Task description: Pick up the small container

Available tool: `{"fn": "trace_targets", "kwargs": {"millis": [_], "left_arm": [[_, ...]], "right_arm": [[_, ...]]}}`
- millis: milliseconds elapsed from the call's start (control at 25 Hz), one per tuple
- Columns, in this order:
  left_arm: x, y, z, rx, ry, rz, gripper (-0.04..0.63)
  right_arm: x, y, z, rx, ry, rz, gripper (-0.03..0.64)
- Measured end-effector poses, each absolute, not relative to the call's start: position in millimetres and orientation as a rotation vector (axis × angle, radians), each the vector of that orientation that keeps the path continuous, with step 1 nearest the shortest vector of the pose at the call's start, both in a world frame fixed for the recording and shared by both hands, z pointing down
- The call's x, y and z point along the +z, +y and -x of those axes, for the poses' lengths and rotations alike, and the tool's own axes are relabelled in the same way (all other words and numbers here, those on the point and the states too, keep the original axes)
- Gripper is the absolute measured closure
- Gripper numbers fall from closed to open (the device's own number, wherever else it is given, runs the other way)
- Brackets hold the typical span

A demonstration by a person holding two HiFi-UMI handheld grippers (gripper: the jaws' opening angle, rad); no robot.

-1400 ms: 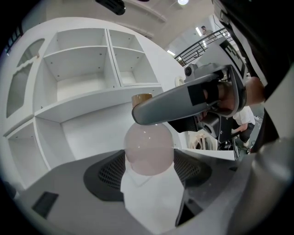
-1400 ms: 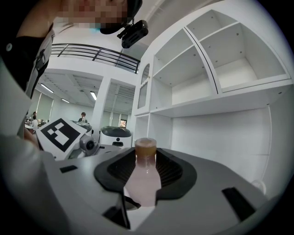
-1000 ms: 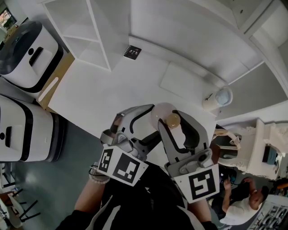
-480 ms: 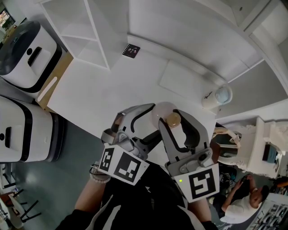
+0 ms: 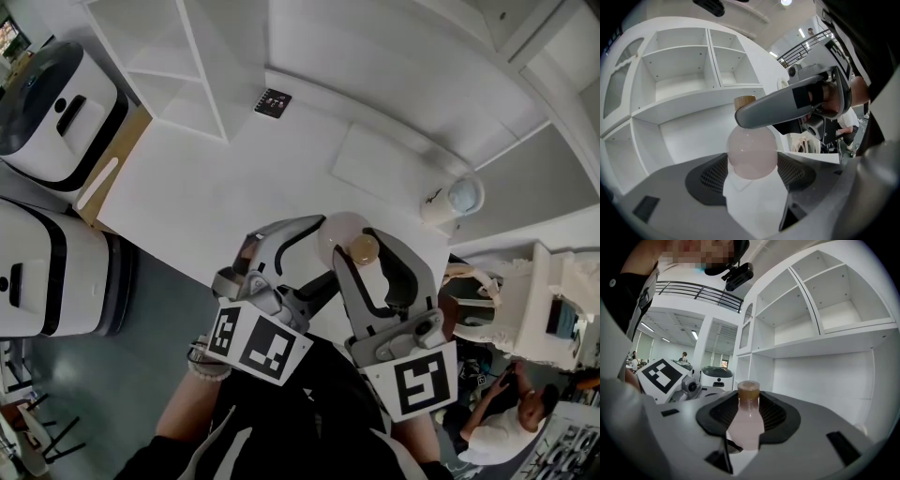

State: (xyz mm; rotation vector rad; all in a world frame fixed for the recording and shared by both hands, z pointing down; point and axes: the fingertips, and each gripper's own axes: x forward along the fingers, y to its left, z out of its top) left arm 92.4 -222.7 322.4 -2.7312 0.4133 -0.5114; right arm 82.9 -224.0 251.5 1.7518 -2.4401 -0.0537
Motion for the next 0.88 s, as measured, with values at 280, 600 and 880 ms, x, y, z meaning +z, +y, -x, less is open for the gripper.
{"fn": "trace_targets", "kwargs": {"millis": [280, 600, 880], "left_arm": [[322.4, -220.5, -91.5, -0.506, 0.411, 2.734, 0.262], [322.8, -218.5, -91.3, -0.502, 0.404, 2.742, 0.262], [323.0, -217.7, -90.0, -0.502, 0.405, 2.74, 0.262]], "right_arm": [[250.8, -222.2, -81.4, -0.058, -2.436, -1.752, 0.476], [251.2, -220.5, -80.4, -0.057, -2.424, -1.75, 0.476], [251.4, -219.6, -79.1, -0.059, -2.419, -1.748, 0.476]]}}
